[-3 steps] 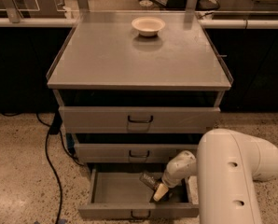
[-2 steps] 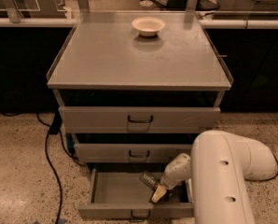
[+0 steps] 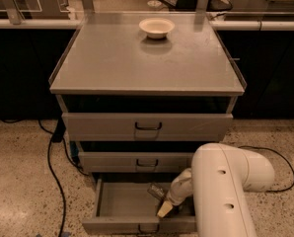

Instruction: Pick water bottle from bottom drawer and place on counter

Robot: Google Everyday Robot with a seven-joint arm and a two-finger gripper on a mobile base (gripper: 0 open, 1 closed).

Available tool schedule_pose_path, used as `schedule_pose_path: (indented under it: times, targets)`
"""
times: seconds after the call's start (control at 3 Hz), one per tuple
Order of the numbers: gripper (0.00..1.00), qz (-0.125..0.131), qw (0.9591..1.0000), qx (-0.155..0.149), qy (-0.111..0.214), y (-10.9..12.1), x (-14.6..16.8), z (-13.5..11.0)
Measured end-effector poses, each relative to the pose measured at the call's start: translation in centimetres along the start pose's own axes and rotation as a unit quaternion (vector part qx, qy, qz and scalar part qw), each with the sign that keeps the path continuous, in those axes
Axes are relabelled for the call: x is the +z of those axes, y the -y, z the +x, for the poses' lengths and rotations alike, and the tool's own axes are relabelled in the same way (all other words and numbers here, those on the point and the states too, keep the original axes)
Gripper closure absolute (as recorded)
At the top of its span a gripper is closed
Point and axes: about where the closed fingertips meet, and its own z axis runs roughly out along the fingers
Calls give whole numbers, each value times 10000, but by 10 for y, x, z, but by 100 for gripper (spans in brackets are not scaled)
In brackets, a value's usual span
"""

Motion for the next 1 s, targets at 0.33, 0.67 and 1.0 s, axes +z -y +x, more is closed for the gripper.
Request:
schedule_pose_path:
  times: [0.33,0.67,1.0]
  targets:
    - [0,-38,10000,-30,-1,-3,4,0]
    - [0,-38,10000,-31,-1,-3,2,-1]
    - [0,-109,9999,-81,-39,-8,6,-6]
